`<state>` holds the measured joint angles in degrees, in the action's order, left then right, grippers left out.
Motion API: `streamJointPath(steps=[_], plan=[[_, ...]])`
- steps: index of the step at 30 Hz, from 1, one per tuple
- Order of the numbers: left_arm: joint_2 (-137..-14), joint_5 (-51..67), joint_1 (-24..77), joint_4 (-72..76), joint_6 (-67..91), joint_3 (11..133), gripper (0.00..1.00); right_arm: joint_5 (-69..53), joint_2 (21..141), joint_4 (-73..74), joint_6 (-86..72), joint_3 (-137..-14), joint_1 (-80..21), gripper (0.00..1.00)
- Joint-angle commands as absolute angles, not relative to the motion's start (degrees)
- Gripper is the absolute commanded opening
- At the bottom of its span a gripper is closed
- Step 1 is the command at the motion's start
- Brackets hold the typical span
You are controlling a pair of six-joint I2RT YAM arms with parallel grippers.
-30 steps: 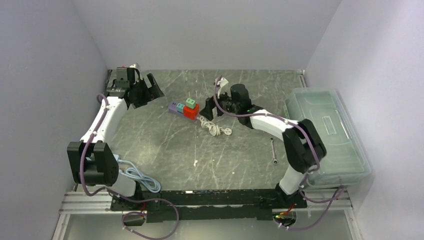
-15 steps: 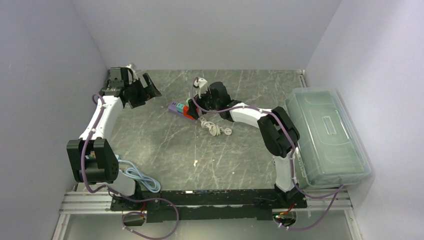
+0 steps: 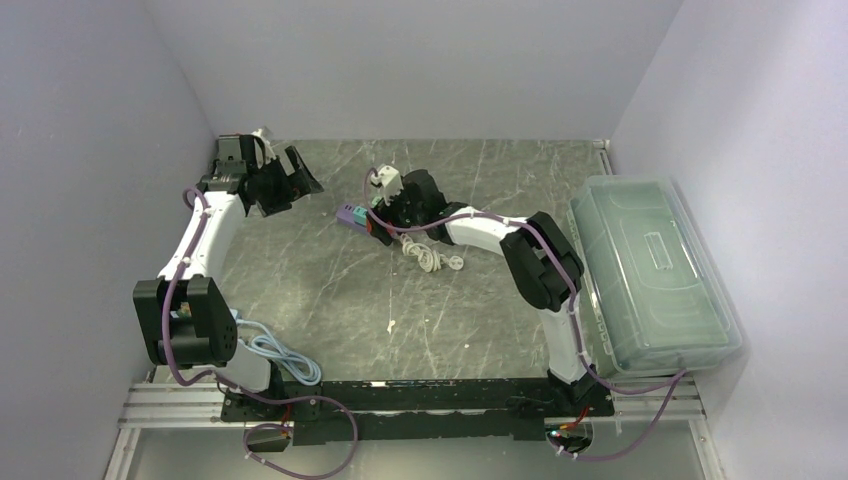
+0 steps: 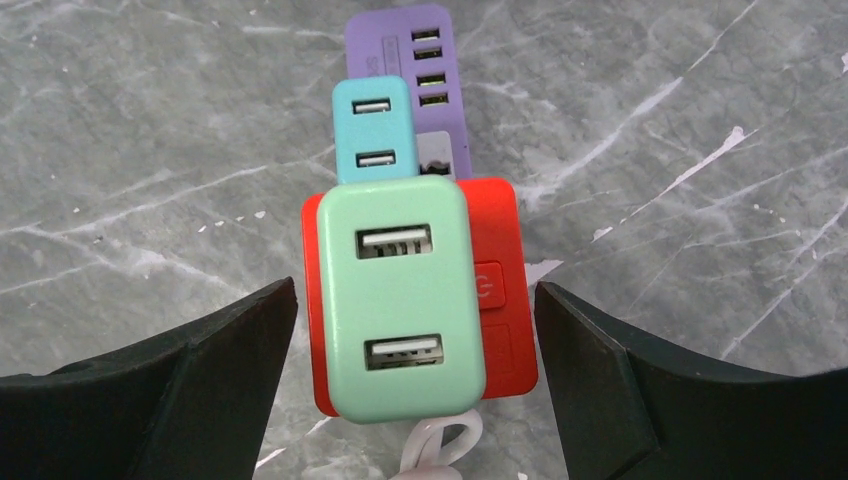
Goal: Pull the plug off the socket
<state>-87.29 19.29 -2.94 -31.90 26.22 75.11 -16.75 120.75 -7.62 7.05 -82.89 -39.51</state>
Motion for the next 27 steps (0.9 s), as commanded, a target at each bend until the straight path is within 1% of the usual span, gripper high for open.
streamJointPath(steps=[1, 2, 4, 6, 7, 9, 11, 13, 14, 15, 16, 22, 27], plan=[[-87.5, 20.8, -2.9, -30.3, 26.1, 75.7, 0.99, -13.9, 121.0, -7.8, 8.9, -85.3, -40.4, 0.91], [-87.6, 20.9, -3.0, -30.4, 26.0, 75.7, 0.99, -13.6, 121.0, -8.0, 8.9, -85.1, -40.5, 0.87], [-87.7, 21.3, -3.0, -30.6, 26.1, 75.8, 0.99, -13.1, 120.5, -8.7, 8.6, -84.4, -40.5, 0.74], [-87.8, 21.9, -3.0, -30.5, 26.2, 75.9, 0.99, -13.0, 119.7, -9.5, 8.3, -83.1, -40.6, 0.58], [-87.8, 22.2, -3.0, -30.5, 26.3, 75.8, 0.99, -12.8, 119.1, -10.0, 8.1, -82.3, -40.8, 0.52], [-87.8, 23.1, -3.0, -30.1, 26.6, 75.7, 0.99, -12.4, 117.7, -10.8, 7.9, -80.7, -41.1, 0.43], [-87.8, 24.3, -2.9, -29.5, 26.9, 75.2, 0.99, -12.0, 116.2, -11.4, 7.7, -79.1, -41.6, 0.28], [-87.8, 25.6, -2.9, -28.9, 27.3, 74.9, 0.99, -11.2, 114.5, -11.7, 7.0, -77.5, -42.1, 0.15], [-87.8, 26.3, -3.0, -28.7, 27.6, 74.7, 0.99, -10.5, 113.1, -12.6, 6.5, -76.2, -42.4, 0.07], [-87.7, 27.2, -3.0, -28.3, 28.0, 74.4, 0.99, -10.1, 112.0, -13.2, 5.8, -74.6, -42.8, 0.03], [-87.6, 28.2, -3.0, -27.7, 28.4, 74.1, 0.99, -9.1, 110.0, -14.9, 5.1, -72.8, -43.2, 0.00], [-87.9, 32.2, -2.8, -25.8, 30.3, 71.7, 0.99, -1.1, 99.3, -24.4, -0.7, -58.8, -46.7, 0.00], [-88.1, 38.1, -2.0, -20.7, 33.5, 66.0, 0.99, 6.0, 91.5, -32.0, -5.3, -49.7, -49.6, 0.00]])
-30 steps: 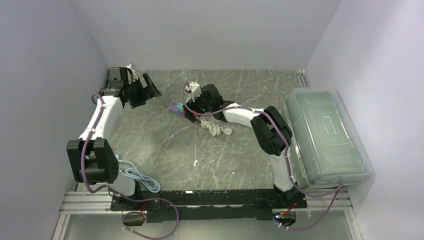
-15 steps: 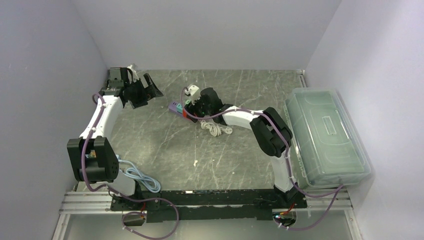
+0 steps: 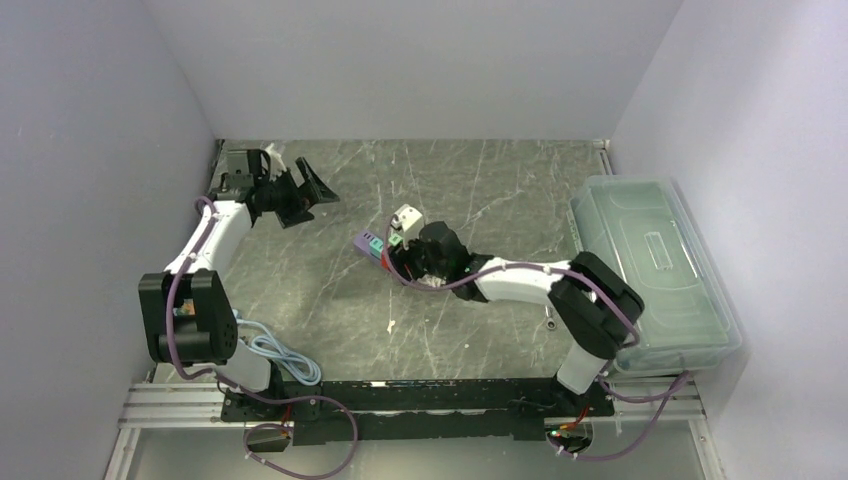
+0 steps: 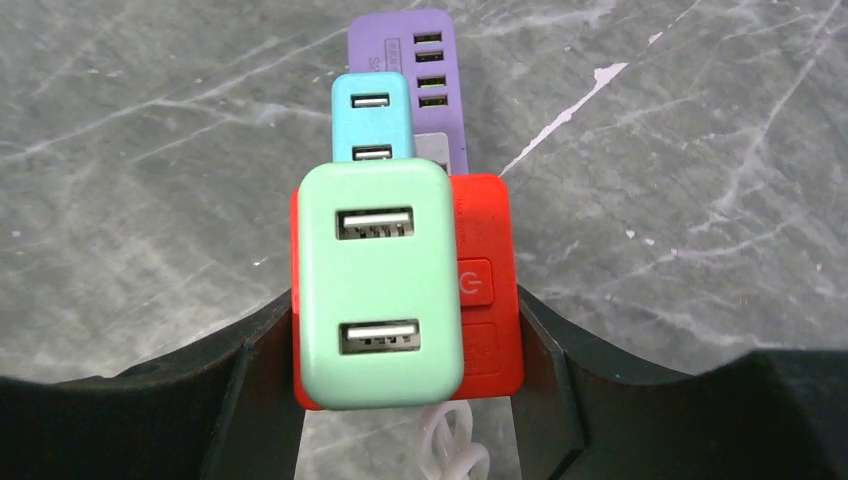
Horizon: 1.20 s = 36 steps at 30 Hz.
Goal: Pull the plug off the socket
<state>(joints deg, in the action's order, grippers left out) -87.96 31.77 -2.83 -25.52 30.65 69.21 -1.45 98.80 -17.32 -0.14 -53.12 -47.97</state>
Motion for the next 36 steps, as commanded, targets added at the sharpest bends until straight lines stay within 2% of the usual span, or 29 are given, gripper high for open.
streamJointPath(steps=[1, 8, 22, 26, 32, 36], plan=[[-88.5, 38.5, -1.7, -20.9, 33.4, 65.5, 0.99, 7.0, 90.1, -33.3, -5.8, -48.2, -50.0, 0.00], [-91.5, 40.9, 2.2, -20.3, 33.3, 65.1, 0.99, 10.7, 83.1, -39.0, -8.6, -41.1, -51.6, 0.00], [-93.6, 56.5, 4.7, -2.3, 42.6, 60.5, 0.99, 11.8, 76.4, -42.5, -10.3, -37.4, -53.8, 0.00], [-94.2, 57.6, 5.7, -0.6, 43.7, 60.3, 0.91, 11.6, 76.4, -43.2, -10.6, -37.3, -54.1, 0.00], [-95.2, 57.8, 5.9, 0.4, 45.0, 59.8, 0.63, 11.7, 76.5, -43.5, -10.6, -37.4, -54.5, 0.00], [-95.8, 58.6, 6.3, 2.0, 45.8, 59.5, 0.52, 12.1, 76.6, -43.5, -10.6, -37.4, -54.6, 0.00]])
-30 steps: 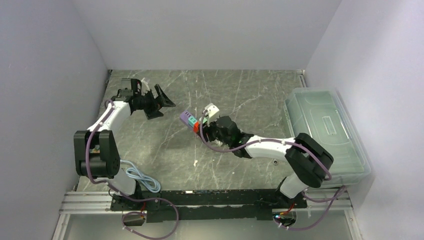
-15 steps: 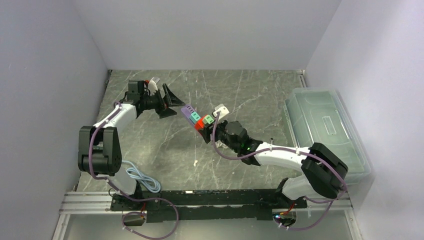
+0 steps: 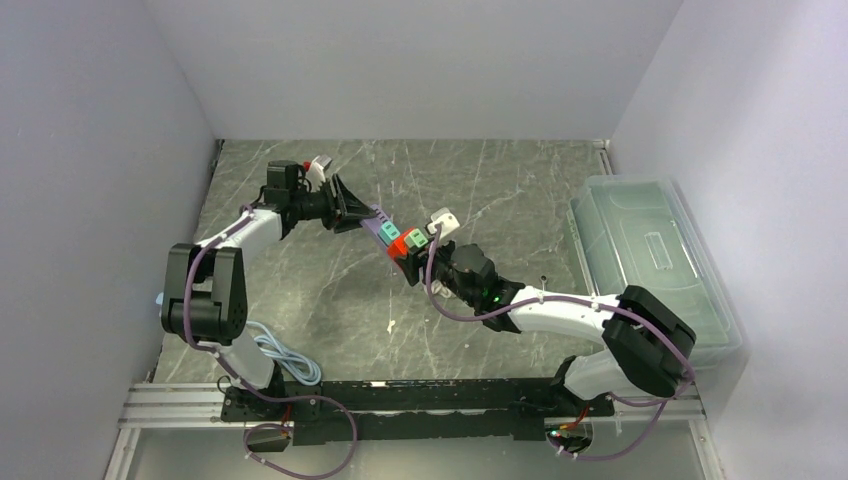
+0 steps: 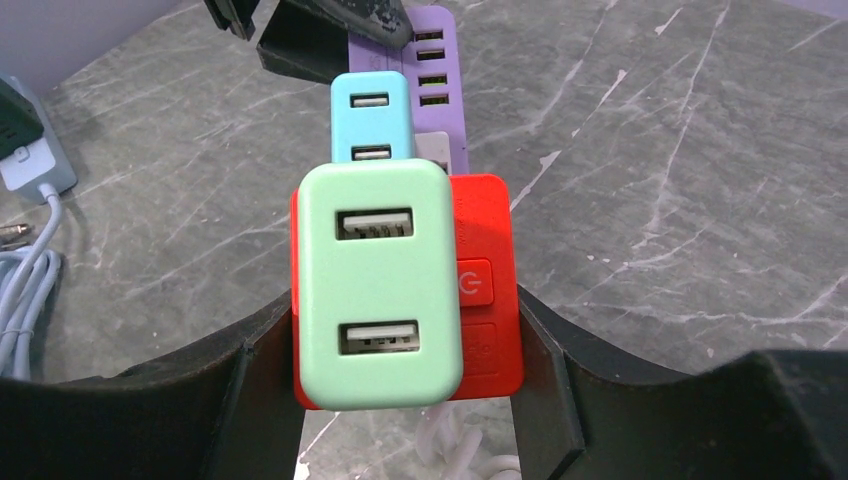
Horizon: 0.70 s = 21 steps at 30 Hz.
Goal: Pull the plug off the socket
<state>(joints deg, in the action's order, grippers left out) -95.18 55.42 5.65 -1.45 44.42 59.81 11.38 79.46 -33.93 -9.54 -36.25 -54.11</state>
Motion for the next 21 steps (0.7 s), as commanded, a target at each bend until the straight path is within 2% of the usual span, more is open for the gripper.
streamJointPath(steps=[1, 9, 10, 13, 16, 18, 19, 21], plan=[[-96.0, 58.6, 6.5, 1.7, 45.5, 59.6, 0.51, 12.3, 76.6, -43.6, -10.7, -37.4, -54.6, 0.00], [-96.7, 59.3, 7.5, 1.4, 45.3, 59.8, 0.49, 12.1, 76.3, -44.8, -11.5, -36.8, -54.6, 0.00], [-96.8, 59.5, 7.6, 1.6, 45.4, 59.7, 0.46, 12.0, 76.3, -44.8, -11.6, -36.7, -54.6, 0.00], [-97.1, 60.2, 7.6, 2.9, 46.1, 59.4, 0.26, 11.7, 76.5, -44.4, -11.9, -36.7, -54.6, 0.00], [-97.4, 60.1, 7.6, 1.9, 45.1, 59.6, 0.01, 11.5, 76.6, -43.0, -12.9, -36.7, -54.6, 0.01], [-97.5, 60.1, 7.6, 1.5, 44.9, 59.6, 0.00, 10.9, 76.2, -42.3, -13.7, -36.4, -54.6, 0.24], [-97.7, 60.4, 7.6, 2.1, 45.1, 59.4, 0.00, 10.5, 75.9, -41.8, -14.2, -36.2, -54.6, 0.44], [-98.0, 61.2, 7.6, 3.3, 45.6, 59.0, 0.00, 9.8, 74.8, -39.7, -14.9, -36.3, -54.6, 0.71]])
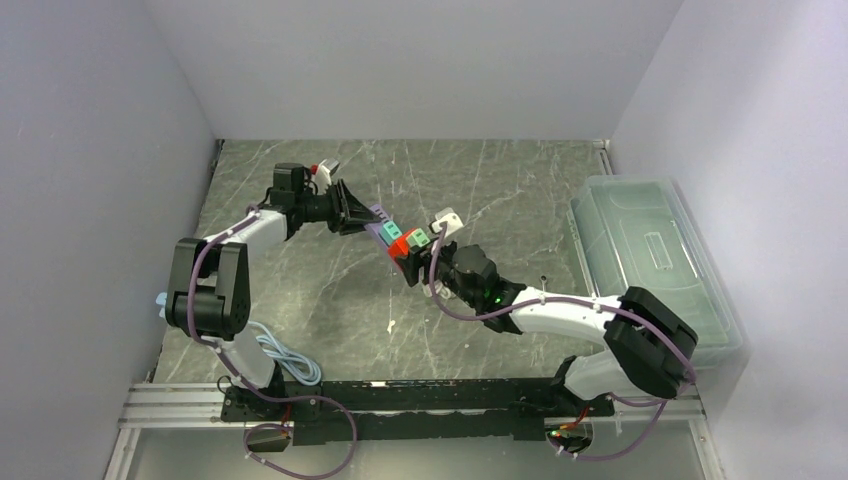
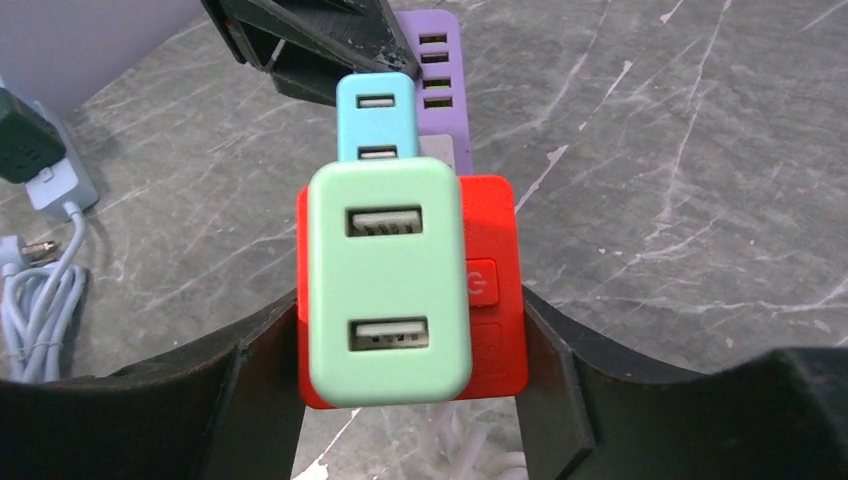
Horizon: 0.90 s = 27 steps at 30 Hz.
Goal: Pull the plug off the socket
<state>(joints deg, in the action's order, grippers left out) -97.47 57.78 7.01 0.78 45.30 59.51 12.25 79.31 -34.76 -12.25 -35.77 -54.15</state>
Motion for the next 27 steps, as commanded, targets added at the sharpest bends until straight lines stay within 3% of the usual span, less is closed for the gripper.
streamJointPath(steps=[1, 4, 7, 17, 27], plan=[[-98.0, 61.3, 7.6, 3.8, 45.6, 58.8, 0.00, 9.7, 74.1, -38.5, -15.3, -36.3, -54.5, 0.80], [-97.7, 61.9, 7.6, 5.5, 45.7, 57.8, 0.00, 9.9, 71.5, -34.7, -16.2, -35.5, -54.4, 0.94], [-96.9, 61.3, 7.6, 2.8, 42.7, 57.6, 0.00, 9.0, 67.9, -31.3, -16.5, -34.5, -53.6, 0.99], [-93.8, 55.8, 7.6, -7.2, 32.1, 58.1, 0.00, -15.2, 65.5, -13.9, -16.3, -40.7, -40.8, 0.95], [-92.7, 54.6, 7.7, -8.0, 30.4, 59.4, 0.00, -20.0, 70.7, -4.1, -11.1, -48.5, -38.3, 0.85]])
